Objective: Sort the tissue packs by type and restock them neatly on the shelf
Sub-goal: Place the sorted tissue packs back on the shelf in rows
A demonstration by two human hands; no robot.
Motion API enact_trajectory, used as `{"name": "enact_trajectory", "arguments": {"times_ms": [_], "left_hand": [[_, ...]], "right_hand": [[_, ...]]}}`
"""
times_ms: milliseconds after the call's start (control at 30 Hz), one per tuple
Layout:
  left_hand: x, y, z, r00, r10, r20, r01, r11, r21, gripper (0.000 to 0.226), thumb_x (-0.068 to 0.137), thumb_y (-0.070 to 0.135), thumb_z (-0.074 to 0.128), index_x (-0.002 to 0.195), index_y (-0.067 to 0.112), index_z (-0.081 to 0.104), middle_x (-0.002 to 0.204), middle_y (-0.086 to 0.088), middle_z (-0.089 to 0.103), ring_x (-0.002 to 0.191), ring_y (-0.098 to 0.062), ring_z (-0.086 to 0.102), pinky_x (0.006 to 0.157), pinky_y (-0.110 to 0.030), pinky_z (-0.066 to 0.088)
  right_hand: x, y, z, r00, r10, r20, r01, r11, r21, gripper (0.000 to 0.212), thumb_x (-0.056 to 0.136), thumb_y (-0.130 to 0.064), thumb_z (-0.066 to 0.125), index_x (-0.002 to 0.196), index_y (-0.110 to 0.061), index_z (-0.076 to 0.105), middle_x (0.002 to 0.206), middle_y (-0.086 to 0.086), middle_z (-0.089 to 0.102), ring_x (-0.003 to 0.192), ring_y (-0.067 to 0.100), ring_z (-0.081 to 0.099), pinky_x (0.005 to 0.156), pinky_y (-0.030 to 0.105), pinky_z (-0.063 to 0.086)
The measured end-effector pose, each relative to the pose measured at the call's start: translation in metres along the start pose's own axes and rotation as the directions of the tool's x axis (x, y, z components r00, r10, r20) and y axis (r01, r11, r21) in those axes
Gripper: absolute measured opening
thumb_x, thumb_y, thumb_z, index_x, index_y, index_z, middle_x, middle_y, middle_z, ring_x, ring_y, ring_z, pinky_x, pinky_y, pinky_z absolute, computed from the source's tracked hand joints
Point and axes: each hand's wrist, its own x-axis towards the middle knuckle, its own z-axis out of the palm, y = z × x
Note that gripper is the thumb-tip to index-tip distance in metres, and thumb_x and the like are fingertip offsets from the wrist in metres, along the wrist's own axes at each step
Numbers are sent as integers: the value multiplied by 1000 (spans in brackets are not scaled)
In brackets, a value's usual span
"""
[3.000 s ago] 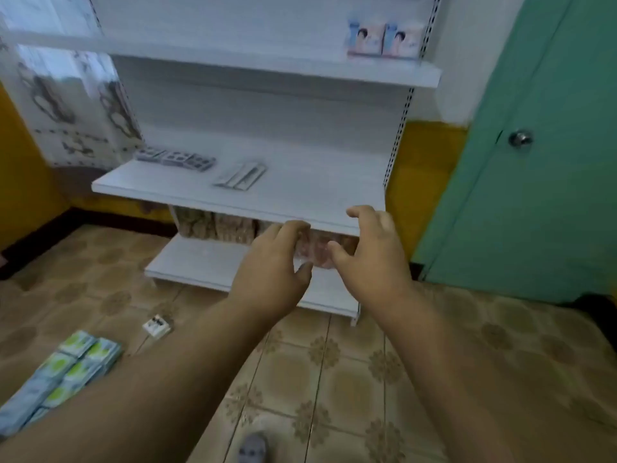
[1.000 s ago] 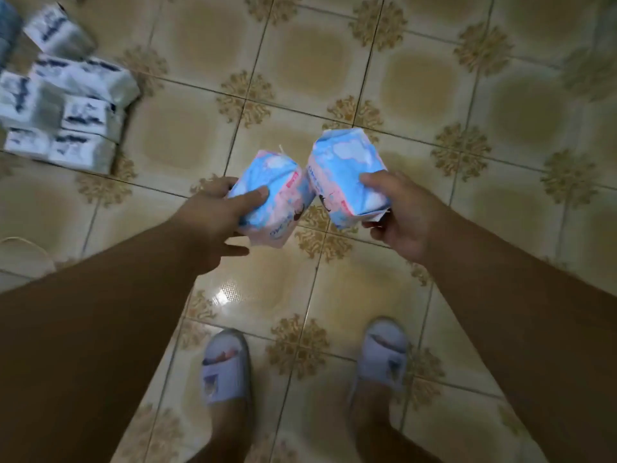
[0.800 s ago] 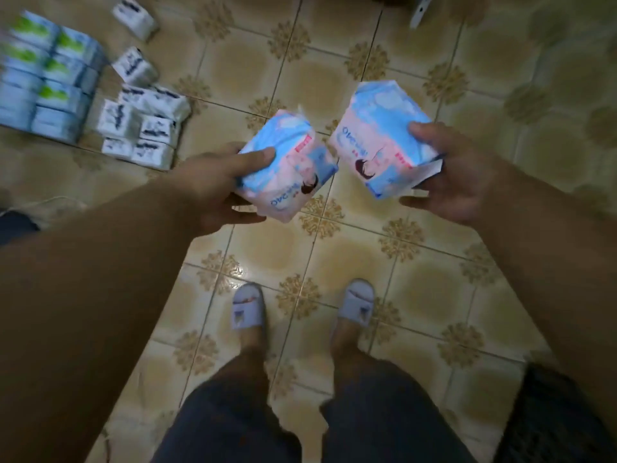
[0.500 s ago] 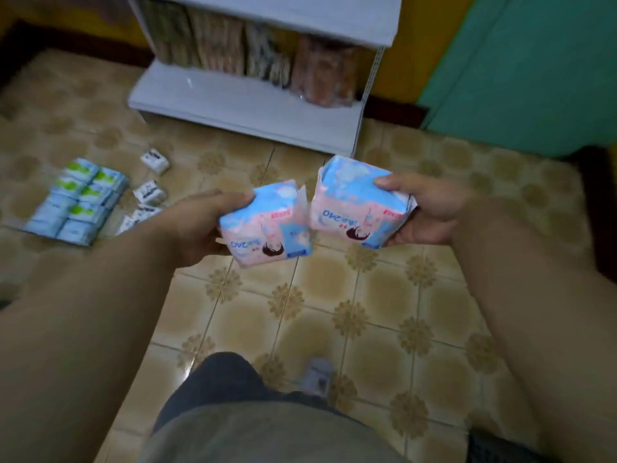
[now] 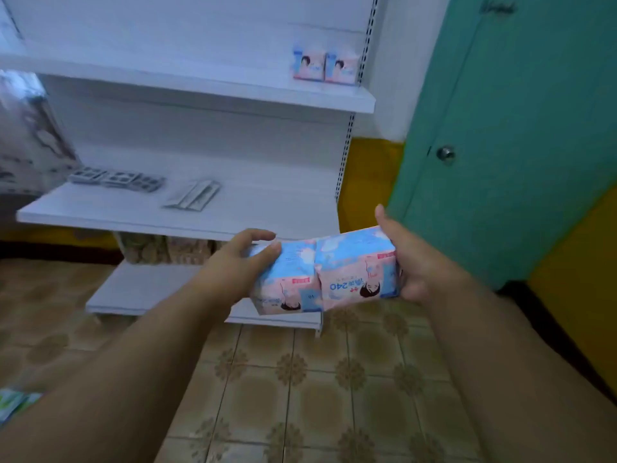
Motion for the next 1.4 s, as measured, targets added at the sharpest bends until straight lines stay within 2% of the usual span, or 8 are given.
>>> {"name": "enact_trajectory", "arguments": {"times_ms": [200,333,467,633,733,933,1233,1400], "left_hand": [[70,95,-2,938,116,328,-248,883,397,75,59,36,92,121,47,51,107,10,67,84,-8,70,68,-27,58],[128,134,11,935,232,267,-313,894,319,63,58,31,93,111,39,60,96,7,74,82,-14,73,78,-40,61],[192,171,31,934,292,206,-330,926,183,66,55,35,94,113,32,63,99,1,75,86,-19,74,83,-47,59],[266,231,43,889,458,-19,-374,748,548,57,61,59,82,111,35,67,107,6,54,90,-13,63,64,-25,54],[304,264,47,849,525,-61,-390,700,598,57,66,59,80,113,30,67,101,6,61,84,-12,66,66,-29,58],[381,283,51,856,516,-42,-355,644,678,47,73,56,76,107,27,60,97,8,69,78,-6,68,63,-24,55],[494,270,45,894,448,-17,-402,818,413,51,70,54,81,106,27,56,99,9,68,85,-8,69,76,-37,61],[529,269,41,908,395,135,-417,832,367,63,68,49,84,117,32,47,115,11,64,97,-10,66,84,-37,59]], "right_hand": [[29,-92,-8,971,-192,-145,205,975,82,53,82,-74,53,86,-22,60,85,10,76,70,28,74,64,41,58],[59,-149,-33,939,-309,-150,332,928,166,61,92,-73,34,76,-28,72,85,9,76,70,26,73,69,37,53],[101,-210,-58,902,-419,-103,431,863,265,45,94,-61,45,107,-27,70,108,10,74,90,27,70,75,34,51],[164,-286,-64,863,-503,-38,473,781,408,38,82,-47,71,101,-15,73,107,14,74,102,31,68,92,46,54],[202,-326,-53,823,-563,-77,509,670,540,46,69,-48,78,100,-14,73,107,12,74,106,32,69,96,53,52],[266,-372,-18,764,-641,66,478,632,610,67,73,-71,57,123,-28,66,116,9,72,106,38,67,95,65,47],[326,-428,26,698,-688,-197,711,634,305,90,47,-76,76,118,-22,64,108,5,74,93,30,73,80,58,57],[361,-431,44,579,-744,-334,795,606,28,91,36,-84,75,106,-28,59,101,-2,72,88,19,73,79,44,61]]}}
